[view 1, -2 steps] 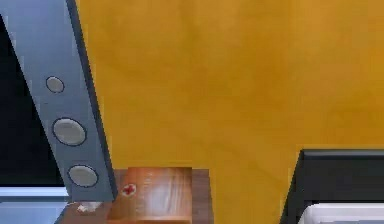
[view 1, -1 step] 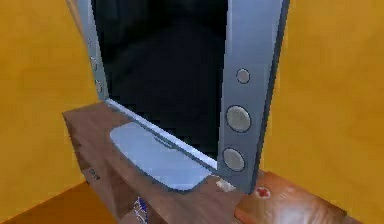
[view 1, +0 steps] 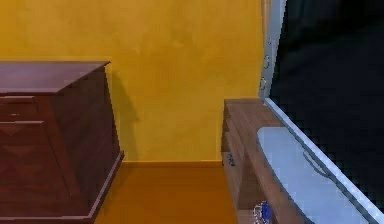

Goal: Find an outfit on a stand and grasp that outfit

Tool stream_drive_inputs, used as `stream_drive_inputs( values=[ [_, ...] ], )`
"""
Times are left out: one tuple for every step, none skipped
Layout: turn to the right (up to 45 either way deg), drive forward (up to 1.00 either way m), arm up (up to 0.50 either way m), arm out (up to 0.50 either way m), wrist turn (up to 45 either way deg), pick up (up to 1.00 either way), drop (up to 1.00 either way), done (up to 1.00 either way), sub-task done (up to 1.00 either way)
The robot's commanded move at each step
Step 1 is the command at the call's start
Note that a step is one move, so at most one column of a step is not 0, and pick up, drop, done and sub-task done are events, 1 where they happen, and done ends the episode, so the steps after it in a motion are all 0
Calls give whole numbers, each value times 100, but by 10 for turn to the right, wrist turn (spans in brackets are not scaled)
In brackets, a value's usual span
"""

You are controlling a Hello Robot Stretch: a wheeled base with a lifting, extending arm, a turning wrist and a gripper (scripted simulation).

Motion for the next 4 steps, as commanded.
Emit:
stream_drive_inputs(
  values=[
    [-120, 0, 0, 0, 0, 0, 0, 0, 0],
    [0, 0, 50, 0, 0, 0, 0, 0, 0],
    [0, 0, 38, 0, 0, 0, 0, 0, 0],
    [0, 0, 0, 20, 0, 0, 0, 0, 0]
  ],
)
